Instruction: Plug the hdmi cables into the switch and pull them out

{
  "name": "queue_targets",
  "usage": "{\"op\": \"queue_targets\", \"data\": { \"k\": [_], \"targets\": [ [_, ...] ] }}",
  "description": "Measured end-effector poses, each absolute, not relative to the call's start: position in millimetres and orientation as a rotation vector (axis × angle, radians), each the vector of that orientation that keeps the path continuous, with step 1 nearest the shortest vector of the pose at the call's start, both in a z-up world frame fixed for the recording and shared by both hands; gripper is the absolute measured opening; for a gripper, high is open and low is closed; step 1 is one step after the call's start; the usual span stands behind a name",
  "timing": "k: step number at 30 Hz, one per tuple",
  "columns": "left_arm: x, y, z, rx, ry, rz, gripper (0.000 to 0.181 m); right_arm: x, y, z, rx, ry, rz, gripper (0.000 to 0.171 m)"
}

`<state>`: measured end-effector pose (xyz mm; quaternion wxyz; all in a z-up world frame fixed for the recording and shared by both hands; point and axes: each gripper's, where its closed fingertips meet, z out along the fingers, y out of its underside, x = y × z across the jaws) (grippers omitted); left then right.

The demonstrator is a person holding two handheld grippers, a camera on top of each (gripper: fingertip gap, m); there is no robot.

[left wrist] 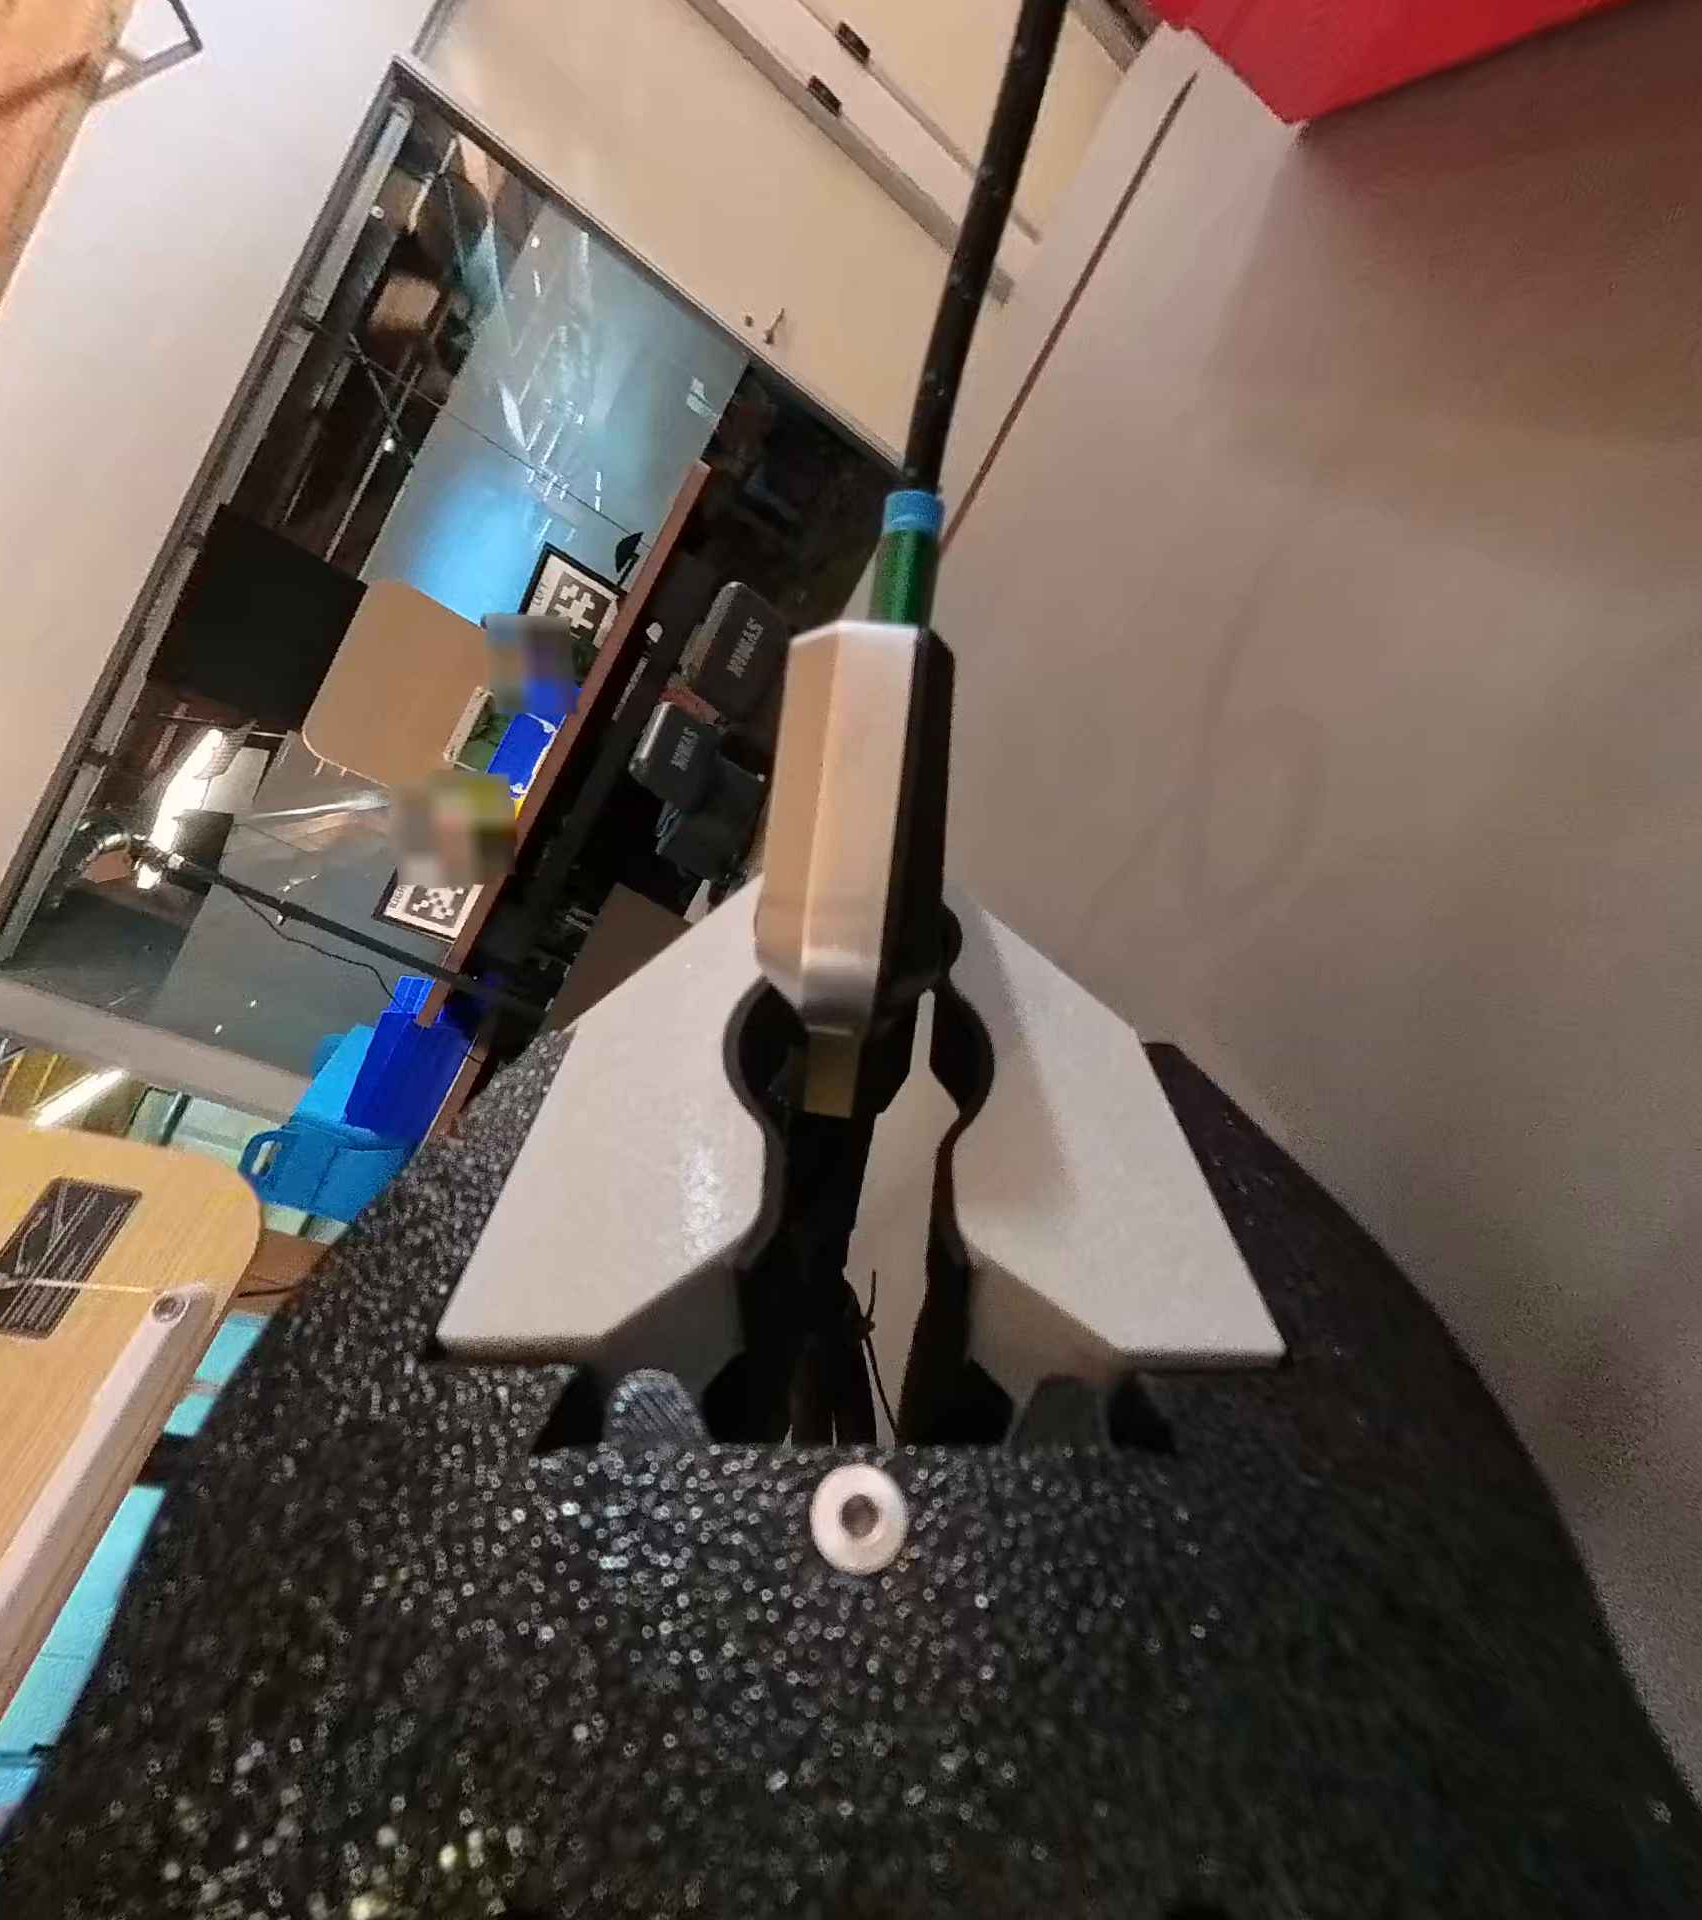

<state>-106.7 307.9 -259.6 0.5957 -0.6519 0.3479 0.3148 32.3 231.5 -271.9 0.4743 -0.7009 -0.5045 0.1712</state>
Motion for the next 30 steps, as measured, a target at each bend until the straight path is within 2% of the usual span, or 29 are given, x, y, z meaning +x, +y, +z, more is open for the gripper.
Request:
{"op": "queue_targets", "data": {
  "k": [12,16,18,20,24,30],
  "targets": [
    [-105,318,-269,-1.543,0.871,0.677,0.021,7,243,-316,-1.912,-1.440,0.493,0.017],
    [-103,318,-273,-1.563,0.880,0.643,0.021,-2,246,-314,-1.908,-1.460,0.520,0.026],
    [-103,317,-274,-1.566,0.883,0.630,0.021,-3,246,-317,-1.923,-1.502,0.491,0.010],
    [-102,316,-273,-1.565,0.885,0.624,0.021,-3,247,-316,-1.891,-1.538,0.411,0.004],
    [-101,312,-270,-1.562,0.879,0.590,0.021,-7,246,-280,-1.692,-1.471,0.394,0.004],
    [-94,302,-259,-1.561,0.871,0.516,0.021,-3,210,-170,-1.096,-1.211,0.965,0.004]
  ]
}}
